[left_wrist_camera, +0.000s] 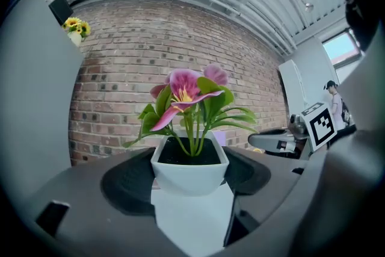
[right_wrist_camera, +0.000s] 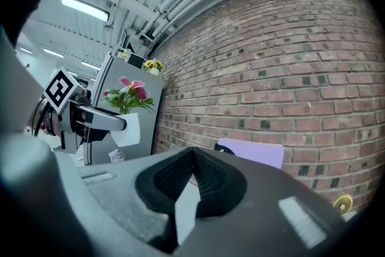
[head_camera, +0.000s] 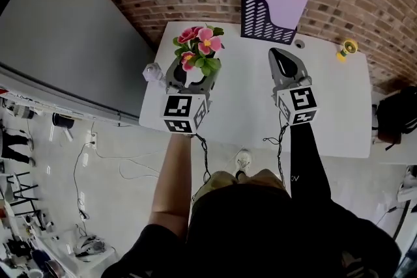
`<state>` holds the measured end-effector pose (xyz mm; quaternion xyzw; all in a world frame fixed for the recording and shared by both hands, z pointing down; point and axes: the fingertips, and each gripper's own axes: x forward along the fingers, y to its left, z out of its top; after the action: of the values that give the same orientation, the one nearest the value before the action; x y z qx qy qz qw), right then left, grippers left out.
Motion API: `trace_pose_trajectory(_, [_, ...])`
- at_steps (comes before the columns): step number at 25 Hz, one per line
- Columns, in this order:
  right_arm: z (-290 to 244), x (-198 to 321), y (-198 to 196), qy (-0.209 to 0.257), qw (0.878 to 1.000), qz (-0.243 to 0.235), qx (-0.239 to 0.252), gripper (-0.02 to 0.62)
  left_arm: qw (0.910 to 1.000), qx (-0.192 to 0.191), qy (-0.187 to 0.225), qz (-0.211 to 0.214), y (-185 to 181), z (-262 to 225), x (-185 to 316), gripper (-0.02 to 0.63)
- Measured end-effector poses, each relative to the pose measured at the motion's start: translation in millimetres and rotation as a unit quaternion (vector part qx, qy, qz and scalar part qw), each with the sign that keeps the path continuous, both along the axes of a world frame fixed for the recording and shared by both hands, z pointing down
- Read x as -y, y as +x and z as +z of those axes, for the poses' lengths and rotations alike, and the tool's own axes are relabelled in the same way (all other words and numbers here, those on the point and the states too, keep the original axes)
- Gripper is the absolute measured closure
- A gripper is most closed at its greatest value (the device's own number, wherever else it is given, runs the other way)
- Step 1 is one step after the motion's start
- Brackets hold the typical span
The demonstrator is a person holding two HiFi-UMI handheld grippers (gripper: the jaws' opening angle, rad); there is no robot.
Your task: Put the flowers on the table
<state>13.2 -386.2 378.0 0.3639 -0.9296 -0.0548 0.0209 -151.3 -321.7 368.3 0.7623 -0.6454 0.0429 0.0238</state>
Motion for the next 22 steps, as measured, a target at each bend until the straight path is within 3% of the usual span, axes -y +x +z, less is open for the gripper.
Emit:
trace_pose_trajectory(14, [52,38,1,-0.051,0.999,-0.008,-0.006,0.595,0.9993,0.003,-0.038,-0.003,-4,48,74,0.266])
trace_pose_trajectory(22, [79,68,-1,-0.075,0.997,0.014,-0.009,0.595,0.9981,-0.025,-0.057,-0.001,-25,93,138,0.265])
